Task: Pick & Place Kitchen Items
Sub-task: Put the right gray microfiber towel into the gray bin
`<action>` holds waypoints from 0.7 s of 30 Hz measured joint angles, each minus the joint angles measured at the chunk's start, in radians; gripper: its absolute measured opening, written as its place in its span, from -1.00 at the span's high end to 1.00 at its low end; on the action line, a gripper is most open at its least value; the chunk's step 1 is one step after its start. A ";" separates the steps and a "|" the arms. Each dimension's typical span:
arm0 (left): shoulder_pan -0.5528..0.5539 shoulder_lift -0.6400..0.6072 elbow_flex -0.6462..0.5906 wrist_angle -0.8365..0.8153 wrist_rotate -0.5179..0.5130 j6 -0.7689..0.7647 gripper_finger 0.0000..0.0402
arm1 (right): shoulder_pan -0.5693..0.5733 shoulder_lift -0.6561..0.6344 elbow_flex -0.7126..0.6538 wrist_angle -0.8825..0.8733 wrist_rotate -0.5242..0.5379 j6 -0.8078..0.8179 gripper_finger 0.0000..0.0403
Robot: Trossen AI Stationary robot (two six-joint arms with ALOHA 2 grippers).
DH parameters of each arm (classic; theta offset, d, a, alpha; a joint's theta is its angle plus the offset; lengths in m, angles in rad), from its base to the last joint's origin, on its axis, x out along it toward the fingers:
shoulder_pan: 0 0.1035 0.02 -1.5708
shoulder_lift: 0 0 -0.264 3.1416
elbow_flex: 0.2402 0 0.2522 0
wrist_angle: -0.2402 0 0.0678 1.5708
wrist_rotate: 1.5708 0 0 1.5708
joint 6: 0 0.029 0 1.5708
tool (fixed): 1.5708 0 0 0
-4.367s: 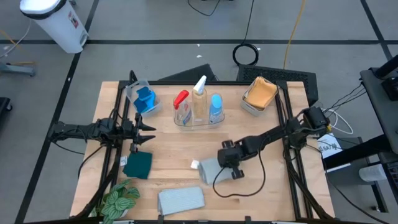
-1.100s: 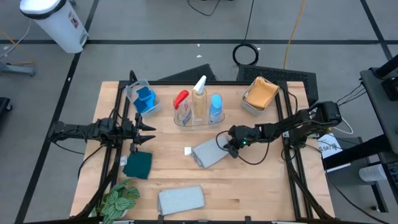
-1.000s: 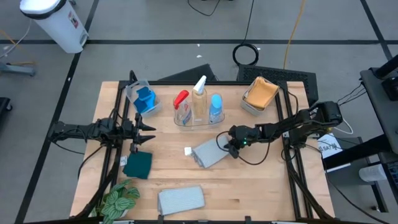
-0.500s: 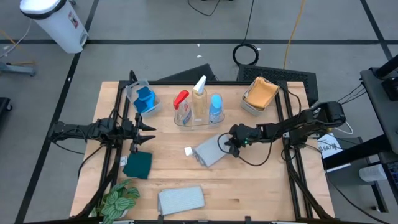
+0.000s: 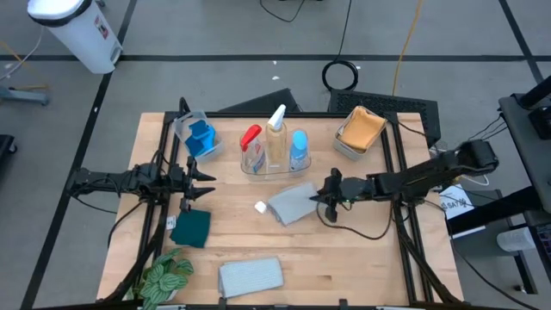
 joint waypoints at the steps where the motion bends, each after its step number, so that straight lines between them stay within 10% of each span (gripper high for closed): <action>1: 0.000 0.000 0.000 0.000 0.000 0.000 0.21 | 0.012 -0.025 0.000 0.000 0.016 0.000 0.99; 13: 0.000 0.000 0.000 0.000 0.000 0.000 0.21 | 0.069 -0.263 0.004 -0.015 0.013 0.024 0.99; 21: 0.000 0.000 0.000 0.000 0.000 0.000 0.21 | 0.020 -0.337 0.259 -0.610 -0.016 0.127 0.99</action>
